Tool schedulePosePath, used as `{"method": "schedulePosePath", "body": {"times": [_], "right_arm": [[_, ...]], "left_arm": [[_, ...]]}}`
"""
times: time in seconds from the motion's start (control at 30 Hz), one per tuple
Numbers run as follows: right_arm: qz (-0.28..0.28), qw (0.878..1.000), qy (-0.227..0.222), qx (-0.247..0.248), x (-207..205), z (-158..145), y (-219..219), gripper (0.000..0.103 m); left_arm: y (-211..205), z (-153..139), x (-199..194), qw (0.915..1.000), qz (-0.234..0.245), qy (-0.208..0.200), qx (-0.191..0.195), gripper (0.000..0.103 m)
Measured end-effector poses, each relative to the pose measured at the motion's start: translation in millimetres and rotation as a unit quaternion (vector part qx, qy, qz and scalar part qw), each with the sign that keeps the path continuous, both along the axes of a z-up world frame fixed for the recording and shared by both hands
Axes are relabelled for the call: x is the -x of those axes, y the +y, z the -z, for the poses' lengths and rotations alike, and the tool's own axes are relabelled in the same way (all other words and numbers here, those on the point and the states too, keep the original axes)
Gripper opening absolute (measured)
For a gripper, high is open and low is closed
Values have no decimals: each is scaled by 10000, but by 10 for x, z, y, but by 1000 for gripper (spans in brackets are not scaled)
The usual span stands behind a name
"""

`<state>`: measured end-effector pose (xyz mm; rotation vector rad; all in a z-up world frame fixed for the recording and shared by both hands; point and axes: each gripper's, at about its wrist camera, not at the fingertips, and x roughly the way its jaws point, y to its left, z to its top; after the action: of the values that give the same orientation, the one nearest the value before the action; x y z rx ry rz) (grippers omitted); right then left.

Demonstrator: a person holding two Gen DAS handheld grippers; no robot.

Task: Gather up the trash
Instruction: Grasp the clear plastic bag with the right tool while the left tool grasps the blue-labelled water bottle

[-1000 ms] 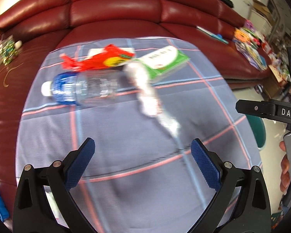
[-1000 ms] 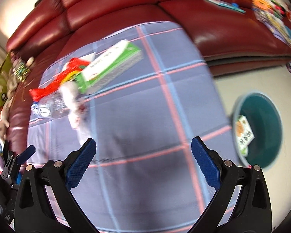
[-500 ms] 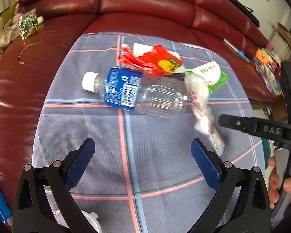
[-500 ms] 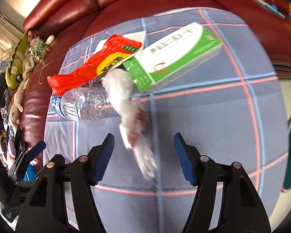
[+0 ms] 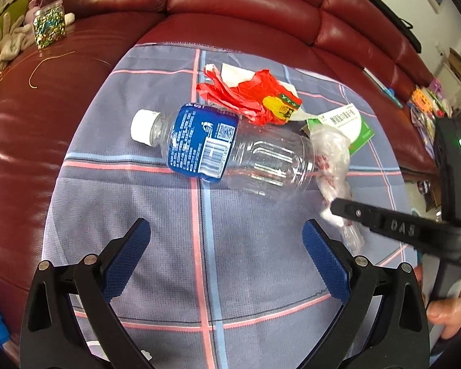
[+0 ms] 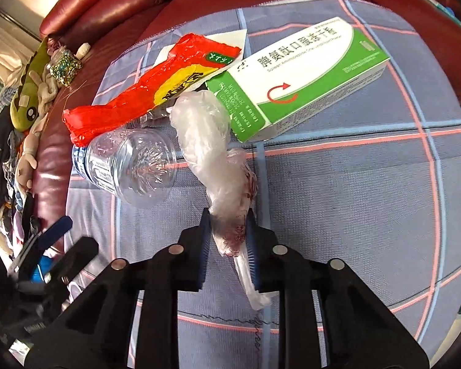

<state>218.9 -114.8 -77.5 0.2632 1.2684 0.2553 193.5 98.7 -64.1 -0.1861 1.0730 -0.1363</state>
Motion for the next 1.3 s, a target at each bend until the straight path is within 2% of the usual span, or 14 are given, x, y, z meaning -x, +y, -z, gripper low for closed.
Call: {"method": "schedulePosePath", "body": {"times": [0.2,0.4,0.67,0.83,0.93,1.03,1.07,1.3], "right_arm": [[126,9999,-93,-1,163,-96,-241,19],[225,9995,-203,-74,247,-228,-500,19],[334,9989,-279,-157,219,-220,-812,19],[336,9988,-214,-282,201,-133,-879,19],[351,9987,-177,-335,179,-88,-897,19],[352,9986,-177,-340,188,-68,-909,19],[360,9986,-170,-350,194,-60,-913,19],[406,9984,-154,-358,308,-30,-920,19]], "left_arm": [[-93,-54,-170,9988,-410,23,253,99],[-227,-94,-417,9929,-1139,15,344,99],[-407,40,-731,9850,-1719,43,-175,99],[-346,189,-808,9765,-2097,328,-384,99],[-314,281,-802,9784,-2001,451,-237,98],[-349,295,-709,9838,-1721,397,-313,85],[-351,290,-672,9852,-1645,380,-294,78],[-365,295,-331,9924,-1135,429,-200,77]]}}
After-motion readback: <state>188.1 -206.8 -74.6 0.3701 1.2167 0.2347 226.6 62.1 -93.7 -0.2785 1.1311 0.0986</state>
